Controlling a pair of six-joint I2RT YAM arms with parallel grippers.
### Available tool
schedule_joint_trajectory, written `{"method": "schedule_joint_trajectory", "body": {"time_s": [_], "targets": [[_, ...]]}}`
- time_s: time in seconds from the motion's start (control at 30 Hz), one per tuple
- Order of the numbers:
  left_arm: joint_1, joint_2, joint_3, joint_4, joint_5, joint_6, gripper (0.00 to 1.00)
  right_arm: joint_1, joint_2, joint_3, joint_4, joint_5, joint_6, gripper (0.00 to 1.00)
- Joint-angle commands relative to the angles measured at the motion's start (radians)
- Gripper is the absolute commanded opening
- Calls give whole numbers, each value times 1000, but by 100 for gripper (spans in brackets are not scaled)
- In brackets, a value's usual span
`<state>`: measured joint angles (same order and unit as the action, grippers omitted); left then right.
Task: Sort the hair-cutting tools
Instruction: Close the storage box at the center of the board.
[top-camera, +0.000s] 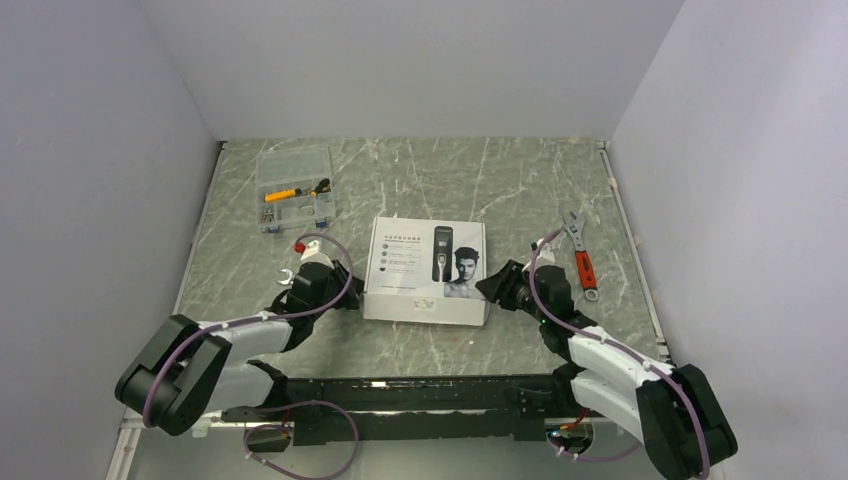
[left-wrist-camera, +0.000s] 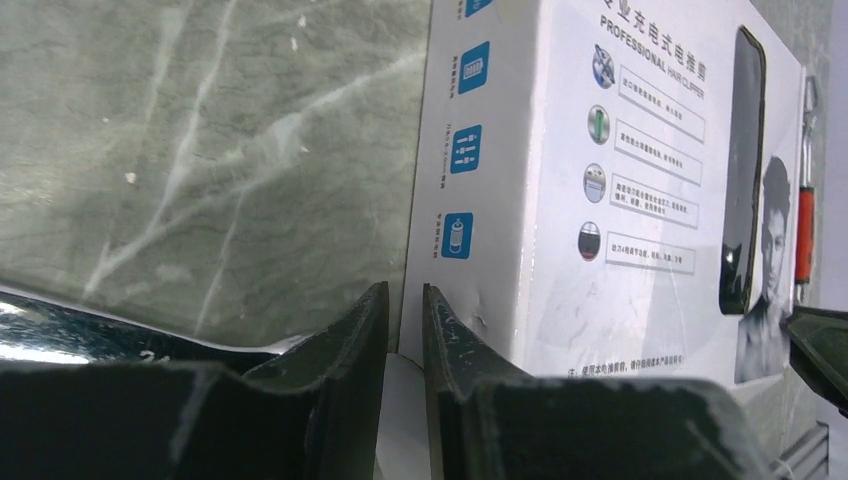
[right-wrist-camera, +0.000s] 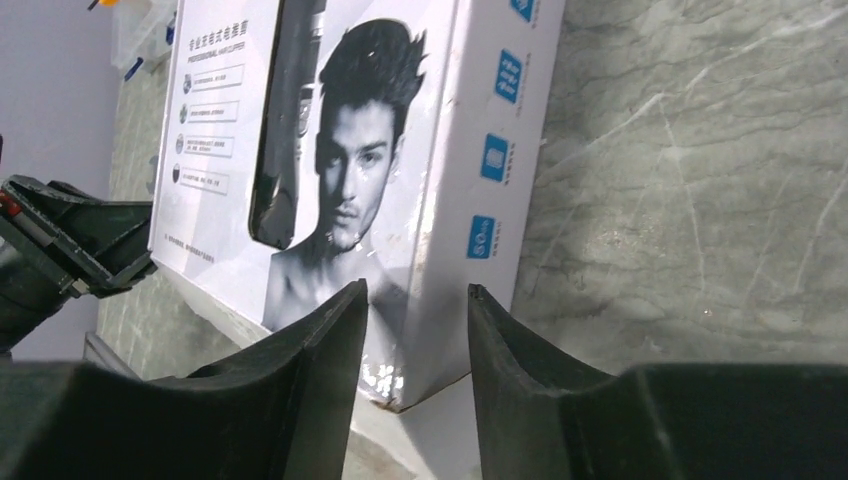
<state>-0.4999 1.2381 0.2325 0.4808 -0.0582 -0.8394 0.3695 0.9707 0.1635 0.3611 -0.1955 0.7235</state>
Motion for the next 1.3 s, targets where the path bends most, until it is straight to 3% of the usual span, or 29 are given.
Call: {"method": "schedule_joint_trajectory", "body": {"time_s": [0.0,0.1,0.2,0.33,0.53,0.93,1.1,1.27], "targets": [[-10,-43,-16,44,67,16,25,17,-85,-19,-3,28,25,49],[-9,-53,-24,22,61,19,24,15,-210,-18,-123,88,24,55],[-8,-57,-35,12,61,16,24,9,-328,-13,-242,173,28,55],[-9,-58,-46,17,61,14,24,-6,-349,-20,-304,224,33,41],[-9,-57,-46,27,61,17,23,-11,-184,-34,-180,151,40,24],[-10,-38,-35,95,113,43,22,0,-81,-50,46,42,-6,23],[-10,-31,-43,143,152,49,21,13,-51,-44,70,-15,-7,21],[-19,-100,-61,158,187,54,17,44,-159,-28,-7,-27,4,19]]}}
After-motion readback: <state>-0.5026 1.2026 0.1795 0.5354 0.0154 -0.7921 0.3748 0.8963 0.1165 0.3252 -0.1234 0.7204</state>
